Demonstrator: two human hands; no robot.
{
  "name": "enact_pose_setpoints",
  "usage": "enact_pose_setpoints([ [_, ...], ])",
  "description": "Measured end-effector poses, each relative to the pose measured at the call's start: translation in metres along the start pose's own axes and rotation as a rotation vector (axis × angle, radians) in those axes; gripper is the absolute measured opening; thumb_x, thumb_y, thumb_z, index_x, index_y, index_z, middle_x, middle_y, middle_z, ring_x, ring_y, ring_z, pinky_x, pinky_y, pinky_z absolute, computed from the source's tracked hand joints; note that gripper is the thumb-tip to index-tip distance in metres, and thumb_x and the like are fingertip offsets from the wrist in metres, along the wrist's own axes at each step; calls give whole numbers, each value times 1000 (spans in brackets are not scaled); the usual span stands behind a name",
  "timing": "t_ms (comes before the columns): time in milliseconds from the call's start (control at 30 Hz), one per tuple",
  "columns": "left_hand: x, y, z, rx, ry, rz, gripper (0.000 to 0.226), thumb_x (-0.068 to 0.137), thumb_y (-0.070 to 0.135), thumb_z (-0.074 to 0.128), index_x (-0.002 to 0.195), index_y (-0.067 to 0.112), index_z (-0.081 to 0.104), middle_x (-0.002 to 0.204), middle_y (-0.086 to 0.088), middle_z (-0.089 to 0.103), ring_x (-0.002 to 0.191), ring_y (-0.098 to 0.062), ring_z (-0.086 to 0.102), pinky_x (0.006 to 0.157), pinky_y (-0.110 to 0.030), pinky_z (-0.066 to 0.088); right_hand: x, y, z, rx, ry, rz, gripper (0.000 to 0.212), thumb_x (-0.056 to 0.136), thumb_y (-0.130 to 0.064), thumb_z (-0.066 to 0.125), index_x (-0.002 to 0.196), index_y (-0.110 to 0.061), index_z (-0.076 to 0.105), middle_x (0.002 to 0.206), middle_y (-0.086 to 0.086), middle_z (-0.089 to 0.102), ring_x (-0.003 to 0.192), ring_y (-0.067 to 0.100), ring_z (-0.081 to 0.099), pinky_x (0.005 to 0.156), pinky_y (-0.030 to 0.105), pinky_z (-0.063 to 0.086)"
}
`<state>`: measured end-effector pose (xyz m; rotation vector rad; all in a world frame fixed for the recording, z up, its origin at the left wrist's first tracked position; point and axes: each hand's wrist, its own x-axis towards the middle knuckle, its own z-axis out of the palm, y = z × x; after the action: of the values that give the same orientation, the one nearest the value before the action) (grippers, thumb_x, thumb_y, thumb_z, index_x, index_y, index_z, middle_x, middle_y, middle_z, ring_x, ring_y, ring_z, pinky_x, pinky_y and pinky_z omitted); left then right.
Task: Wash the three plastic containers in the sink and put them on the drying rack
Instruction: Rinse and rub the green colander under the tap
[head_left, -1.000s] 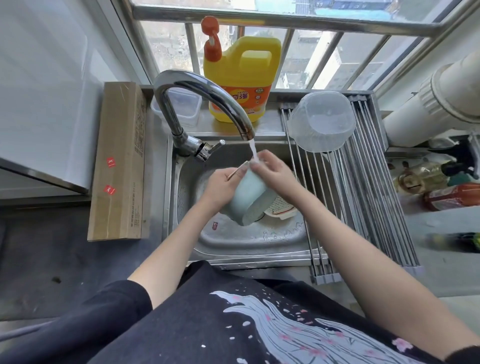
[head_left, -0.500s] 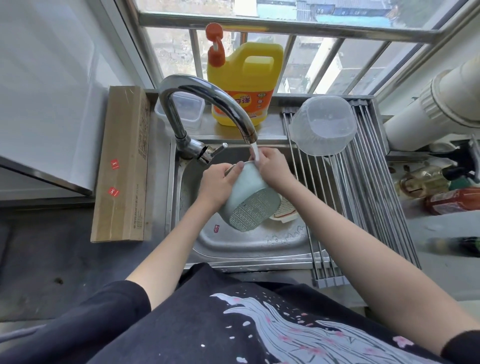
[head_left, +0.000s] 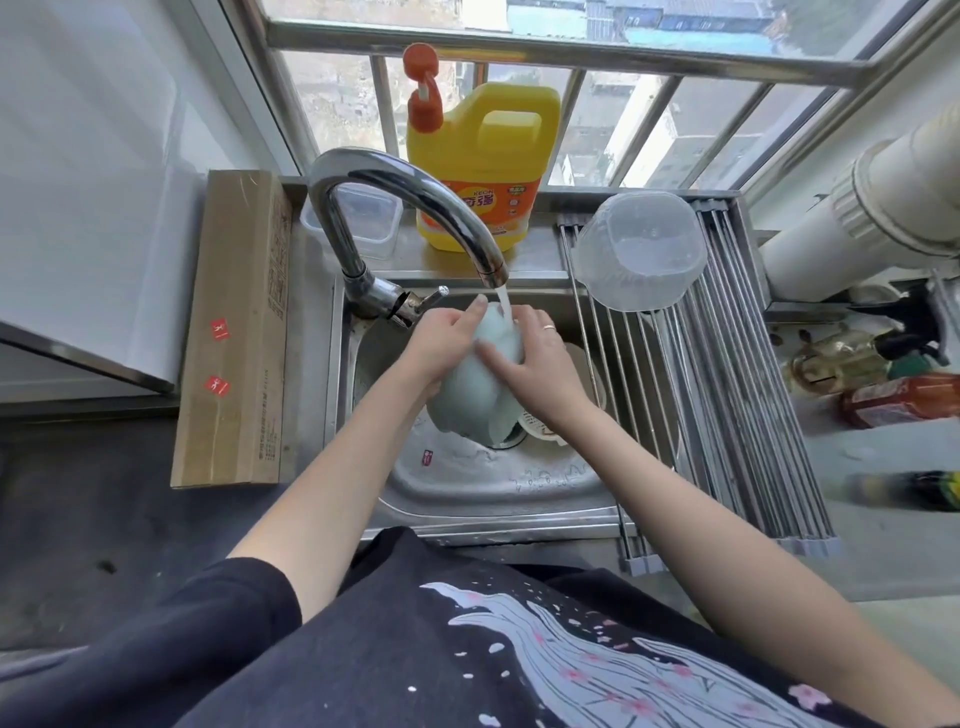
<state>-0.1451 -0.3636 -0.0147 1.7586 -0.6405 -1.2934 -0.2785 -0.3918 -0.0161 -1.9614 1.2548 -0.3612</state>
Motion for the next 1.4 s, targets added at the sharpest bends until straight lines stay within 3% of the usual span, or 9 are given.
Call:
enact_pose_setpoints([
  [167,-9,-8,0,38,35,-11,44,96,44,47,80,5,60,72,-14,51,65,-21,46,59,-31,33,2,2,2,292,48,166,25,98,-25,43,106,-14,63,102,1,65,95,17,58,78,34,43],
  [367,-13,-2,-5,-199,35,-139,38,98,37,45,78,9,61,74,-6,62,64,-19,58,61,-28,46,-2,-7,5,-48,-180,96,76,70,-64,61,132,-26,42,131,1,45,122,19,41,104,42,33],
  [533,-16,-6,0,28,53,-33,44,85,54,54,70,12,52,68,-9,42,62,-19,38,57,-31,28,8,-1,-7,170,103,110,15,94,-22,52,86,-15,63,78,-4,63,72,9,55,65,28,38],
  [733,-21,-22,-11,-147,140,112,40,89,44,59,73,8,52,67,-8,42,62,-17,37,52,-31,23,-1,11,-23,679,300,519,19,97,-17,48,110,-12,60,112,6,67,100,13,63,93,35,50],
  [833,-25,-24,-17,-299,147,148,56,71,66,63,73,11,59,70,-3,56,67,-16,47,54,-26,34,-20,10,-15,1036,0,833,65,90,-52,54,139,-13,38,142,13,43,130,34,43,105,60,34],
  [933,-29,-30,-12,-298,31,150,62,54,78,66,72,18,66,72,-2,60,67,-12,50,56,-24,39,-28,1,-3,1312,-257,848,93,75,-75,48,147,-20,28,145,16,38,133,47,33,102,71,24],
  [1133,-42,-35,-23,-144,-175,75,15,91,29,58,89,21,71,78,6,67,70,-7,56,63,-26,41,-31,10,5,1266,-97,760,100,57,-58,76,142,-33,30,138,12,46,117,38,51,82,64,48],
  [1233,-48,-28,-23,-228,-265,-17,31,93,41,48,101,19,68,85,3,70,74,-12,62,65,-28,47,-38,18,8,1119,-93,650,119,52,-50,79,146,-45,7,140,4,41,119,27,49,87,64,46],
  [1400,-50,-18,2,-116,12,128,47,99,41,40,81,5,65,73,-6,63,68,-18,54,61,-31,39,-41,19,9,960,-111,475,117,57,-46,80,147,-42,6,148,0,38,128,13,44,102,49,41],
])
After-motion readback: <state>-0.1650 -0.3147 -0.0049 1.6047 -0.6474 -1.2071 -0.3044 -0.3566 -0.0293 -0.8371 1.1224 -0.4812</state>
